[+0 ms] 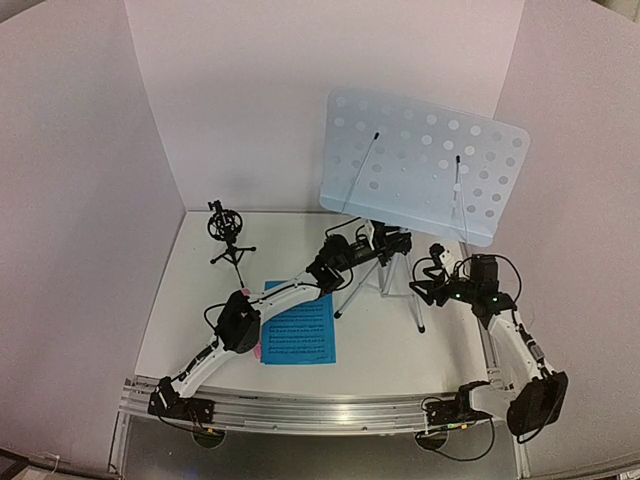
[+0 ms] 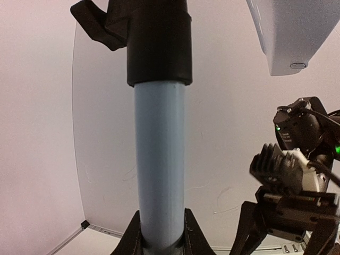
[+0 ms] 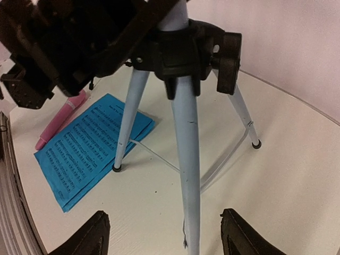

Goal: Set up the instrument practice props

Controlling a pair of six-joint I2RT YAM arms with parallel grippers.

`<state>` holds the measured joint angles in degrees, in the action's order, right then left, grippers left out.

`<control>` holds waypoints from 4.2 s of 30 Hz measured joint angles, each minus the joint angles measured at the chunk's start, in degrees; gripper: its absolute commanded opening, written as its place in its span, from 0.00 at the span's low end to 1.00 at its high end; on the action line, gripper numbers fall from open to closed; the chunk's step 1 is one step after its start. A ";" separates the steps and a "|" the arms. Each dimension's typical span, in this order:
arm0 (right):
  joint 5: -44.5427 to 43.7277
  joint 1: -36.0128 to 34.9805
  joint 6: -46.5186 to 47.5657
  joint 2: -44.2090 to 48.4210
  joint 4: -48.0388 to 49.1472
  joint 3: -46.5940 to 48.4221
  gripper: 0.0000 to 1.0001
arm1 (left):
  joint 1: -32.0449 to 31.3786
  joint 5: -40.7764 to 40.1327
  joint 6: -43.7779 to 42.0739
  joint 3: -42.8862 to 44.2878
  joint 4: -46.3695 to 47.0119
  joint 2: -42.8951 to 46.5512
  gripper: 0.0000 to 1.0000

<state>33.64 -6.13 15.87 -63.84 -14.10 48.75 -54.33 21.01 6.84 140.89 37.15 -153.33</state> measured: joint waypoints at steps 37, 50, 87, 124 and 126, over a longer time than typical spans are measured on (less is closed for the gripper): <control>0.52 -5.07 3.52 -36.57 32.82 14.58 0.00 | 6.06 -7.26 -5.41 5.30 -4.76 -2.23 0.00; 1.32 -6.43 2.34 -44.11 37.80 21.15 0.00 | 8.36 -8.73 -6.75 5.79 -4.80 -2.58 0.00; -8.07 -7.26 -0.23 -44.16 39.78 20.96 0.00 | 10.89 4.30 -27.94 -15.99 -4.35 4.69 0.69; -14.89 -8.43 0.50 -43.30 34.67 18.96 0.53 | 10.19 8.98 -32.10 -55.98 -17.60 38.67 0.79; -15.31 -8.39 0.62 -43.11 33.57 18.93 0.57 | 10.19 8.99 -32.86 -57.37 -19.64 40.41 0.79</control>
<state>18.33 -14.52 16.49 -106.95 19.48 67.68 -44.14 30.00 -26.02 83.52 17.51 -112.92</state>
